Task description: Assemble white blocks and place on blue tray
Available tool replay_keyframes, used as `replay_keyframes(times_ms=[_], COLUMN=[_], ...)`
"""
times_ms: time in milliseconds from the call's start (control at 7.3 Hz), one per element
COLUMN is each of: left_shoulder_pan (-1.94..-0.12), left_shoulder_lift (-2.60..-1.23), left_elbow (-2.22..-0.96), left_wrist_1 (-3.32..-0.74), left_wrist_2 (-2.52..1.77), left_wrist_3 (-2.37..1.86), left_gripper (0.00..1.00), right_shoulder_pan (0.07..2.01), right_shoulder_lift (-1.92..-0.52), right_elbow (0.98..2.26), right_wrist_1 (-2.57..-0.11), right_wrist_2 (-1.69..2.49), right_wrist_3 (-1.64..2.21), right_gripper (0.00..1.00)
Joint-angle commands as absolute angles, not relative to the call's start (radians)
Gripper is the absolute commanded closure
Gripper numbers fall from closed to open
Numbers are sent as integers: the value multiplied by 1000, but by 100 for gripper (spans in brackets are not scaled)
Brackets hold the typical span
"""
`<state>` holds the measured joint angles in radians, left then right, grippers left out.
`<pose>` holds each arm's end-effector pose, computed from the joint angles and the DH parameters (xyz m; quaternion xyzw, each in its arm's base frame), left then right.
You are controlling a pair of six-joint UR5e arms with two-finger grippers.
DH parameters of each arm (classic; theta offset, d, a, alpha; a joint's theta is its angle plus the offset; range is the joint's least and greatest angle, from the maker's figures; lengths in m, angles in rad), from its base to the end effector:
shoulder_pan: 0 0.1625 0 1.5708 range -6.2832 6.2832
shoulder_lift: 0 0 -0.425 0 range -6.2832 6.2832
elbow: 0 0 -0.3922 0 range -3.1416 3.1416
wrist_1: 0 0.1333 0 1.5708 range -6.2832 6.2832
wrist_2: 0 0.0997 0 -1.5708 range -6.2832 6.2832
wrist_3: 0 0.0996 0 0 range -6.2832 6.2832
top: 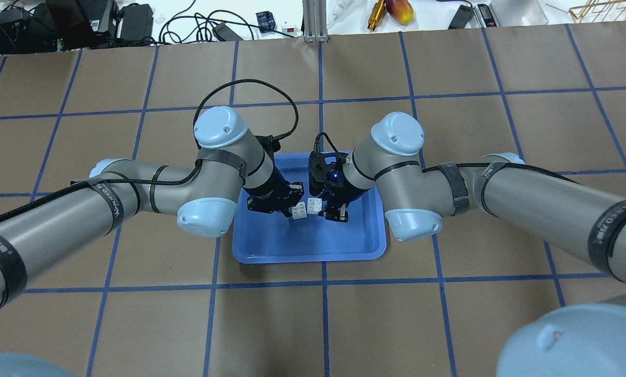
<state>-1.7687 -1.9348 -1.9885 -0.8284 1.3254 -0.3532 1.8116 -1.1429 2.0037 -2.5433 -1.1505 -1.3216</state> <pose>-0.2577 -0.4843 0.1829 0.0794 -0.9891 -0.0521 0.1124 0.2980 -0.4841 0.1725 -0.6958 0.6852 -0.1540 0.1505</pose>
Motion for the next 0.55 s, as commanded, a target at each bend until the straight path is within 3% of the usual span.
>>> replay_keyframes(times_ms=[0,411], left_shoulder_pan=[-1769,-1769], left_shoulder_lift=[-1934,-1934], left_elbow=[-1988,-1990], left_wrist_1=[-828,-828], left_wrist_2=[1325,1325], left_wrist_3=[-353,-351], left_gripper=[100,100], right_shoulder_pan=[1812,1812], right_shoulder_lift=[-1143,-1129], right_elbow=[2003,2002], right_wrist_1=[-2543,-2543], right_wrist_2=[-1150,-1154], right_wrist_3=[-1322,-1315], right_gripper=[100,100])
